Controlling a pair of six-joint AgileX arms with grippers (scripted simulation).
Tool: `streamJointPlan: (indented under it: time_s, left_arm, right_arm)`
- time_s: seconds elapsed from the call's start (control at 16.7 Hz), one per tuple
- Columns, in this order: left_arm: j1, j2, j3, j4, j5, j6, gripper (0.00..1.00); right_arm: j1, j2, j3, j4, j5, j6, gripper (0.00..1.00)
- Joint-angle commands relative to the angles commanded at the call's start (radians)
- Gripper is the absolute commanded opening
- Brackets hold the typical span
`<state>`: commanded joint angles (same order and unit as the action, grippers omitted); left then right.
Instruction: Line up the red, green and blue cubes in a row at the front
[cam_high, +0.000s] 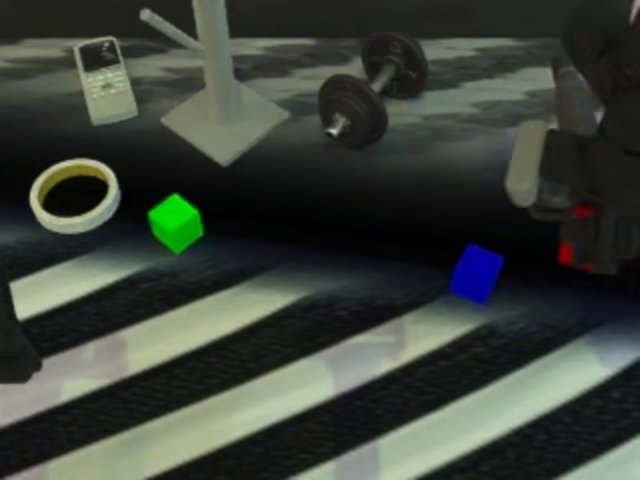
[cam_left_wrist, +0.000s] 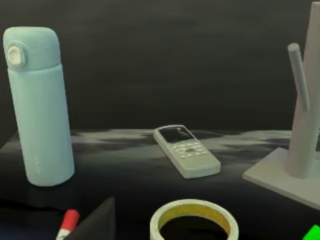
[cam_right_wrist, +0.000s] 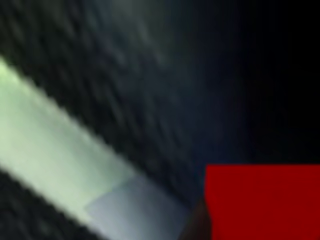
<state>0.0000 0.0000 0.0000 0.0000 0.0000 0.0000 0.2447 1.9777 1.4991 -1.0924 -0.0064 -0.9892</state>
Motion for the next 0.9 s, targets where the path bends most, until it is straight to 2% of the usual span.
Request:
streamJointPlan:
  time_s: [0.18, 0.6, 0.72, 0.9]
  left_arm:
    - [0.0, 0.0, 0.0, 0.0, 0.0, 0.0, 1.0]
    - [0.0, 0.0, 0.0, 0.0, 0.0, 0.0, 1.0]
    - [0.0, 0.0, 0.0, 0.0, 0.0, 0.0, 1.0]
    - [0.0, 0.0, 0.0, 0.0, 0.0, 0.0, 1.0]
  right_arm:
    - [0.174, 0.084, 0.14, -0.06, 0.002, 0.095, 0.0]
    - [0.653, 0.288, 0.497, -0.213, 0.003, 0.365, 0.0]
    - [0.737, 0.321, 0.563, -0.238, 0.005, 0.42, 0.0]
    - [0.782, 0.338, 0.601, -0.252, 0.006, 0.453, 0.0]
